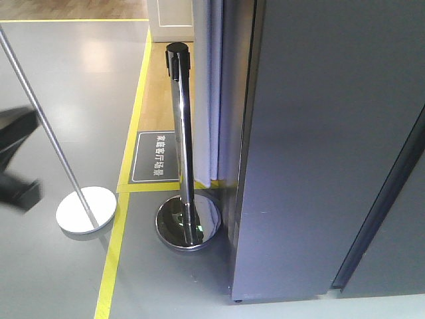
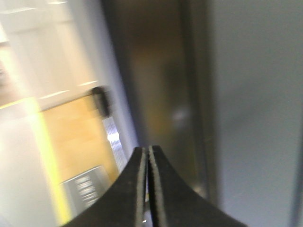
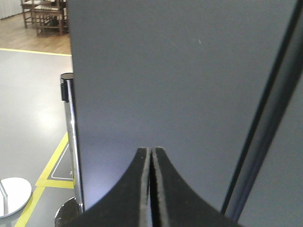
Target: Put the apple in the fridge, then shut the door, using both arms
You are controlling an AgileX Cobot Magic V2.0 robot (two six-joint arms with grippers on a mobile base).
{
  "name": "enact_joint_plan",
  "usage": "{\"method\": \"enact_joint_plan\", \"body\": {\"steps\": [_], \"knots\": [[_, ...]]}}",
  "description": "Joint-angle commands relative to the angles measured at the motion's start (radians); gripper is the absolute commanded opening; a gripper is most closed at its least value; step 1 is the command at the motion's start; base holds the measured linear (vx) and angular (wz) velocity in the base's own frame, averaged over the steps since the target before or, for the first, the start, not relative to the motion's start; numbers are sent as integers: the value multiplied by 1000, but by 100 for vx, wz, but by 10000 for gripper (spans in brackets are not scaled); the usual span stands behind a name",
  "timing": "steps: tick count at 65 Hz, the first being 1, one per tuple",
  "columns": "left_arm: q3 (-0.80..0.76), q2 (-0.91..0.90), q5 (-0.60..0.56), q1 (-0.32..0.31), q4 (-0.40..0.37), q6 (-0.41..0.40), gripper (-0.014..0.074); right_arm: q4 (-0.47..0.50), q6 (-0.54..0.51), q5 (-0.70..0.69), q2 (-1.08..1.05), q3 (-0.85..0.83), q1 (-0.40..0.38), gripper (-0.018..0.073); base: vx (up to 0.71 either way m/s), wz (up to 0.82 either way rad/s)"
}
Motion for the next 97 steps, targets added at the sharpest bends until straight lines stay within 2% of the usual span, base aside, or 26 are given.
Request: {"method": "enact_joint_plan", "body": {"steps": [1,8,12,24,29,37,97], "knots": [[45,-94,-47,69,47,-15,-7,-16,34,-115,-30,64,-1,-8,0,0],[104,-175,23,151,135,-19,-7,-10,34,-143,-63,179,-1,-8,0,0],[131,-207,60,171,182,-45,-7,-10,33,-162,-77,231,-1,-8,0,0],[236,-255,74,173,363,-258,-7,-6,33,-226,-137,370,-1,-8,0,0],[290,-268,52,173,391,-357,-7,-6,33,-255,-173,425,-1,-8,0,0],[354,-280,46,173,442,-377,-7,-5,33,-282,-227,489,-1,-8,0,0],[360,-281,47,173,445,-385,-7,20,30,-283,-248,511,-1,-8,0,0]]}}
